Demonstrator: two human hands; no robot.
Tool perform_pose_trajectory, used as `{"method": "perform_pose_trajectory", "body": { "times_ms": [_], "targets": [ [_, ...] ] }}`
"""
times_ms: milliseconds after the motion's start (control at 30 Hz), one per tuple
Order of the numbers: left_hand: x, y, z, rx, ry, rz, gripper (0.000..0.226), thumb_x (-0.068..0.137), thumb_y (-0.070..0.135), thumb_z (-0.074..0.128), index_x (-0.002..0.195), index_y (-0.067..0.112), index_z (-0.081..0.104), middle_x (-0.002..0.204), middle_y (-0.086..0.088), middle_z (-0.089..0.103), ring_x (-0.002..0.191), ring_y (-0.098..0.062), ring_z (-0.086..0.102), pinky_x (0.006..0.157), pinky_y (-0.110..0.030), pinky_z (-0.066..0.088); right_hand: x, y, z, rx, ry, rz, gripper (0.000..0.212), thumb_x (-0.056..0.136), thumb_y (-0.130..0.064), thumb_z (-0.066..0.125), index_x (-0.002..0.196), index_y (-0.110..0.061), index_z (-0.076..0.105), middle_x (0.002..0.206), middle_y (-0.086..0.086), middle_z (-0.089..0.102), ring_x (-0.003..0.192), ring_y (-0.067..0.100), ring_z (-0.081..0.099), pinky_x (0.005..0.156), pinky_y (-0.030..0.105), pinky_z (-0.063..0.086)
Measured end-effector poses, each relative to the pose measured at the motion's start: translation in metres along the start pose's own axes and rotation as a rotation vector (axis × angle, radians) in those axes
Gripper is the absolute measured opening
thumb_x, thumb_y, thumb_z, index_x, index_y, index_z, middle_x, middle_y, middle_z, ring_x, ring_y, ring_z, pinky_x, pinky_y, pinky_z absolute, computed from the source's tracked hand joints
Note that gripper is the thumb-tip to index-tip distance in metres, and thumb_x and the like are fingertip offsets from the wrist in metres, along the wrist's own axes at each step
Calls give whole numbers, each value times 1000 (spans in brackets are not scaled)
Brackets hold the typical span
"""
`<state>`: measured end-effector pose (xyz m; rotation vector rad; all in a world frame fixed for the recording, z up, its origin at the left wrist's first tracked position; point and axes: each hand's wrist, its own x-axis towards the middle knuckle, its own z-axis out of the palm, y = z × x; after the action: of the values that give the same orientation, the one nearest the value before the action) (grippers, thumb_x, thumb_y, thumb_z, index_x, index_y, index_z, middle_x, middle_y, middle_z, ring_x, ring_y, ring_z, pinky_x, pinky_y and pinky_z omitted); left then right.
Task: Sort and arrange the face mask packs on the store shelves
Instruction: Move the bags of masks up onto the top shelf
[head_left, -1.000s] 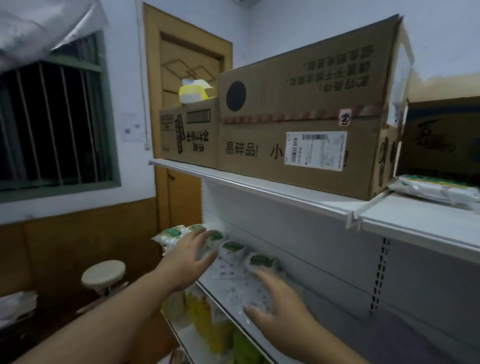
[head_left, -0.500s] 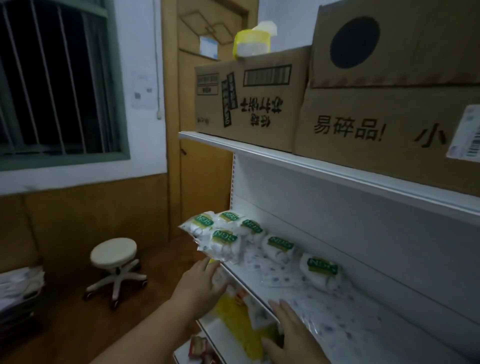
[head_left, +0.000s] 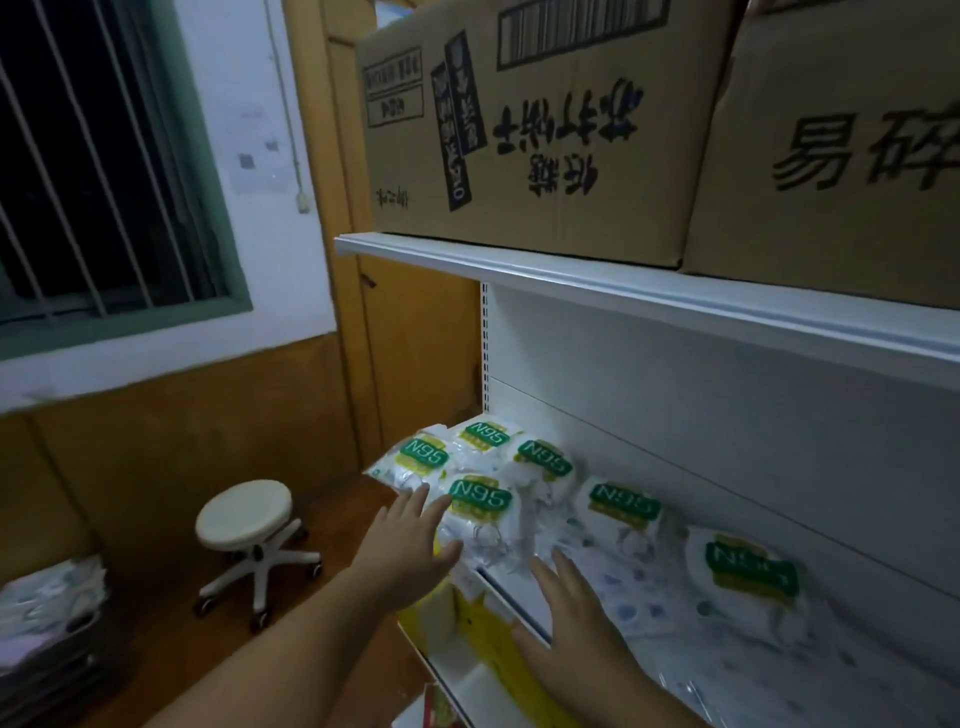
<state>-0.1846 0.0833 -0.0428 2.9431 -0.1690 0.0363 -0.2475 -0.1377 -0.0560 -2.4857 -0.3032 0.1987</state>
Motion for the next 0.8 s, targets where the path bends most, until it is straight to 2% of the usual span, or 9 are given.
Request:
{"method": "perform_pose_trajectory", "body": {
  "times_ms": [200,300,500,600,700,800],
  "targets": [
    [66,-17,-5,-10,-30,44,73,92,63,37,152,38,4,162,2,6,149,-21,4,118,-39,15,75,0,-1,-21,88,-73,69,93,-46,49,150,-32,14,160,-5,-9,147,15,1,114,27,21],
    [88,-24,-5,-60,-90,92,81,87,66,46,151,42,2,162,4,10,148,-19,10,116,-38,20,105,-1,1,-21,87,-67,70,94,-50,46,151,-28,14,160,-4,-8,147,15,0,115,28,19],
    [133,-43,-14,-75,-274,216,105,70,69,68,152,35,12,156,3,29,142,-19,26,112,-35,26,160,-5,9,-76,58,56,80,89,-53,54,152,-29,11,161,2,-8,148,21,-4,118,34,16],
    [152,-47,-14,-37,-360,331,103,70,60,74,152,30,19,154,-1,33,141,-22,29,113,-34,27,175,-3,9,-114,15,147,91,83,-61,56,152,-30,6,161,3,-6,148,23,-2,119,38,13],
    [166,-47,-7,25,-486,411,107,69,52,78,153,30,14,154,-5,32,140,-26,30,114,-39,30,179,1,10,-147,-50,203,102,77,-60,64,153,-29,3,161,-1,2,147,19,6,118,34,14],
    [173,-43,1,156,-443,493,111,68,48,80,153,23,13,152,-6,35,137,-27,33,112,-41,33,180,-1,13,-153,-22,237,106,73,-58,70,153,-27,8,159,-6,14,143,16,16,115,30,20]
  ]
}}
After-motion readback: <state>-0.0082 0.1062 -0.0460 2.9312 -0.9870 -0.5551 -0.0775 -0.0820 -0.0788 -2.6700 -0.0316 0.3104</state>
